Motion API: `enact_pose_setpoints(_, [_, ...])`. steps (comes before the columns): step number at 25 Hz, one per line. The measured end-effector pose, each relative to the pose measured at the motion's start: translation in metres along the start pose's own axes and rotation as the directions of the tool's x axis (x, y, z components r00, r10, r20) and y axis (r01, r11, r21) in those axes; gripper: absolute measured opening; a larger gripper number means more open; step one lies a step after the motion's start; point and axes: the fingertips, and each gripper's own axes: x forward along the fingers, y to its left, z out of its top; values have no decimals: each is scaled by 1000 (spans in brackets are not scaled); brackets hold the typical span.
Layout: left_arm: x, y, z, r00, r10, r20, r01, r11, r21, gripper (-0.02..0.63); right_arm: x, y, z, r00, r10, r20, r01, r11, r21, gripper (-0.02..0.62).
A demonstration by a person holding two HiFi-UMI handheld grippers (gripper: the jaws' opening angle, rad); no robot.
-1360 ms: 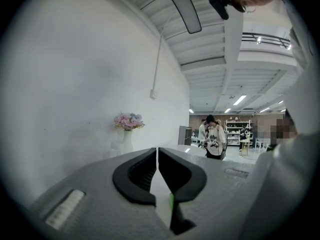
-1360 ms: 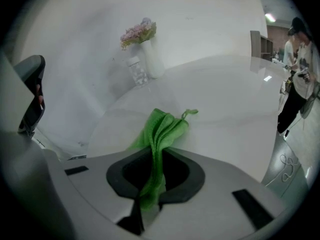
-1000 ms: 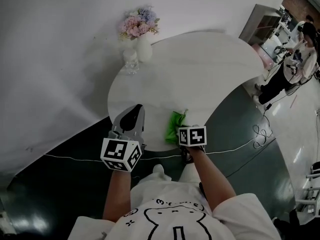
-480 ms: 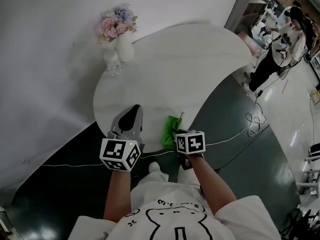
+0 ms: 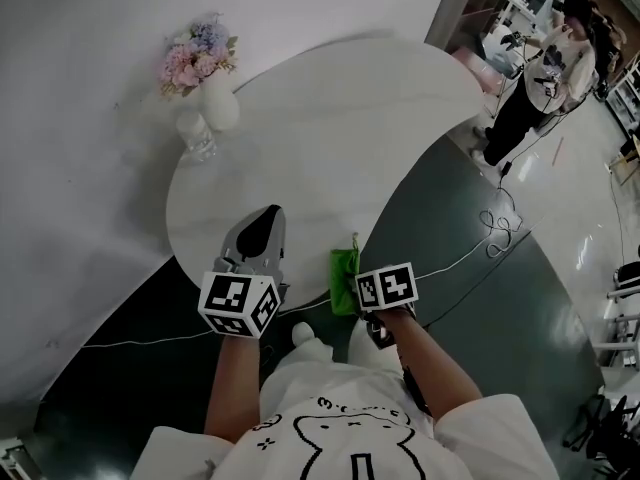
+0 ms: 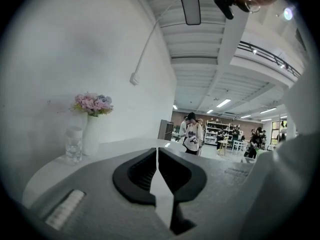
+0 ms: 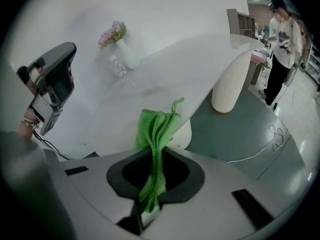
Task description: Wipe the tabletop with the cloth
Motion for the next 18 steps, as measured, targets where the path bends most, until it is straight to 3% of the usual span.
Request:
enact_pose_setpoints(8, [41,-25,7,1000,-11,-2,11,1000,9,20,-49,-60,19,998,-53,35,55,997,-49,41])
enact_pose_setpoints(18, [104,-62,32,1000,25,16,-26,999,46,20,-108,-144,99,983,-68,172,79,995,-59,41])
